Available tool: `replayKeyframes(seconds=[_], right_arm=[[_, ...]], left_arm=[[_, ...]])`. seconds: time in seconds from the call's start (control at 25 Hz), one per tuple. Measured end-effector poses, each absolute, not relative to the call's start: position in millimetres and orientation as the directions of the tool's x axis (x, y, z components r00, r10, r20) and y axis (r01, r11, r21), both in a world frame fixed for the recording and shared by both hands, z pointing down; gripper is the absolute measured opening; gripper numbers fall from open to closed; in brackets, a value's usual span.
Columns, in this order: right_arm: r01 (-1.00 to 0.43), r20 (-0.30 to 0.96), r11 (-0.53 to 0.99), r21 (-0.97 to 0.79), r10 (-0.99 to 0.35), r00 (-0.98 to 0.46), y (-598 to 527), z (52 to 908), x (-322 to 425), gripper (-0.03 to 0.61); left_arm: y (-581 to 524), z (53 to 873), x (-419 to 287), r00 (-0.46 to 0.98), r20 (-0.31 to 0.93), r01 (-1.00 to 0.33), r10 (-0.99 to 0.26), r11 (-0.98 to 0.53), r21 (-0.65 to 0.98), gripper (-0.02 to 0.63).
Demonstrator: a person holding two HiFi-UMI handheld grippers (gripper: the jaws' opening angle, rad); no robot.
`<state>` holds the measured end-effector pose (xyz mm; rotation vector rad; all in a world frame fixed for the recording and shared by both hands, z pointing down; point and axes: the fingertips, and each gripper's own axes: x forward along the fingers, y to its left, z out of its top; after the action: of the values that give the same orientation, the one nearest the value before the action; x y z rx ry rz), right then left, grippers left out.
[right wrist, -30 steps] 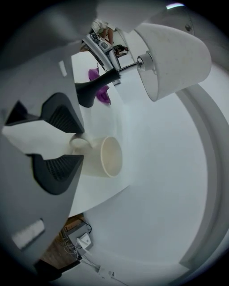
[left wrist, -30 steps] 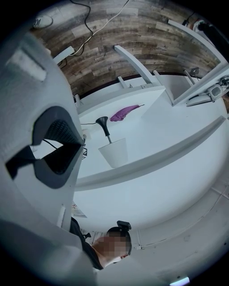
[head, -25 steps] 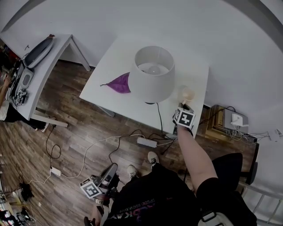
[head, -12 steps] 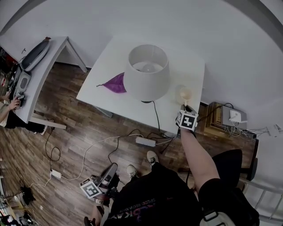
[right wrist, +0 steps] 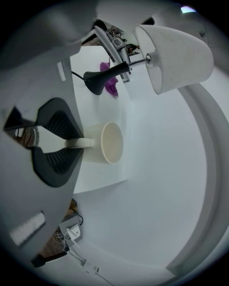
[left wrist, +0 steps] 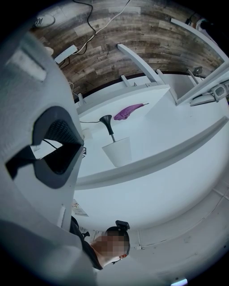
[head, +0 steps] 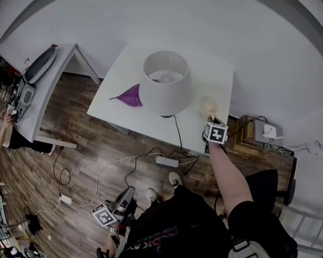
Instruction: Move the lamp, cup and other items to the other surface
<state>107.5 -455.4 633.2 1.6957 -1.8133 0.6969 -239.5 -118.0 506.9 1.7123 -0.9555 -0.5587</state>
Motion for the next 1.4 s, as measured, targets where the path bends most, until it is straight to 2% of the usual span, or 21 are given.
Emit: replayKeyframes(seconds=[0.08,0.68,1.4], right_arm=[[-0.998,0.701,0.061,-0.003,-0.712,-0.045,-456,633,108,0.057],[-0.991,0.619,0.131,-0.029,-0.776,-0.121,-446,621,103,0.054],[-0.990,0.522,0.128,-0.066,-0.841,-0.144,-400,572,98,0.054]], left_arm=[[-118,506,-239,0.571,0.086,-0.328,-0.816,-0.131,0.935,-0.008],[-115,503,-239,0.586,0.081,-0.331,-0.806,-0.147,0.932,-0.008],[-106,492,-245,0.653,0.025,-0.289,-0.757,-0.218,0.932,-0.008]])
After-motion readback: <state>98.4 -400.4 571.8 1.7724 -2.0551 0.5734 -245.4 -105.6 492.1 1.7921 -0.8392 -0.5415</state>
